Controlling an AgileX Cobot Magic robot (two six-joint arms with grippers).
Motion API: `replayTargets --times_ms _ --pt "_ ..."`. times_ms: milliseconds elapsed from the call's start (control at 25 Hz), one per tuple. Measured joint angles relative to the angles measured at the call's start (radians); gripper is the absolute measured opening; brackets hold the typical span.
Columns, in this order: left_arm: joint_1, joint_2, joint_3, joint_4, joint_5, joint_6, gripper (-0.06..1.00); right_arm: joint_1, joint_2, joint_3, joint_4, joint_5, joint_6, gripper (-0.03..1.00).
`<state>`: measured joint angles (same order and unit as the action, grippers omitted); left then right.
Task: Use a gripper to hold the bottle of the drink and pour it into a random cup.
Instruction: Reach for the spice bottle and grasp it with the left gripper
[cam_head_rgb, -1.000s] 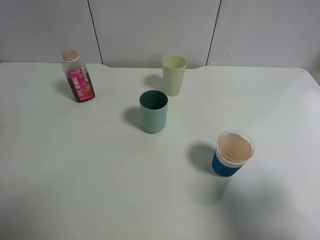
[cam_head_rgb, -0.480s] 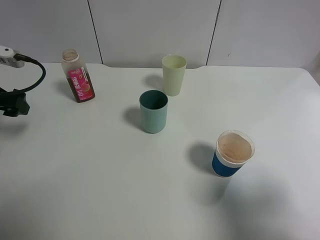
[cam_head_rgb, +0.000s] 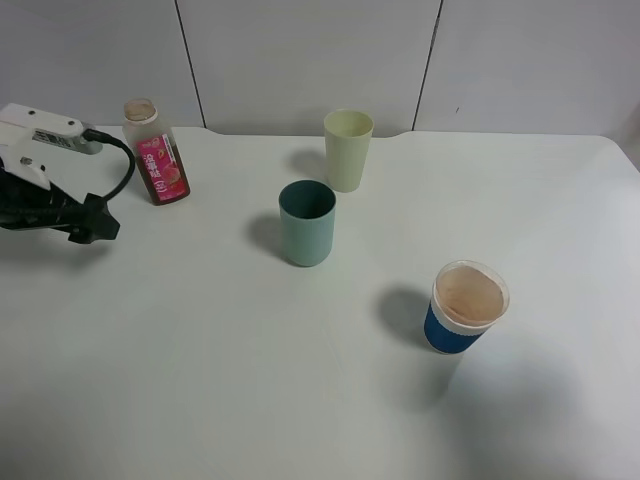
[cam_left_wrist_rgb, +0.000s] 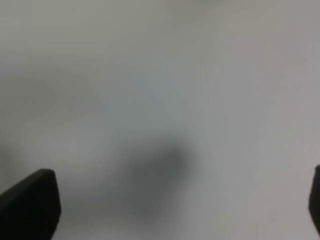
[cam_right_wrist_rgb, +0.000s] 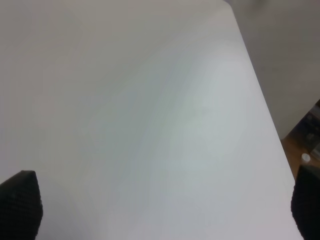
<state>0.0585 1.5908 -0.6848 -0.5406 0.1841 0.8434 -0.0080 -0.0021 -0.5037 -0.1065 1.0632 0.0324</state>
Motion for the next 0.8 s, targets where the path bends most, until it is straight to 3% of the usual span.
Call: replayTargets --times_ms 160,320,480,800 --pt "0.000 0.043 0.000 -0.222 -0.059 0.339 0.98 0.000 0.000 0.000 0.000 0.000 0.000 0.99" --pt "0.000 0.079 -0.027 -0.365 -0.111 0.525 0.98 0.000 0.000 0.000 0.000 0.000 0.000 0.99" --pt "0.009 0.129 -0.097 -0.423 -0.086 0.592 0.98 0.000 0.000 0.000 0.000 0.000 0.000 0.99" --pt "0.052 0.243 -0.219 -0.436 -0.006 0.616 0.98 0.000 0.000 0.000 0.000 0.000 0.000 0.99"
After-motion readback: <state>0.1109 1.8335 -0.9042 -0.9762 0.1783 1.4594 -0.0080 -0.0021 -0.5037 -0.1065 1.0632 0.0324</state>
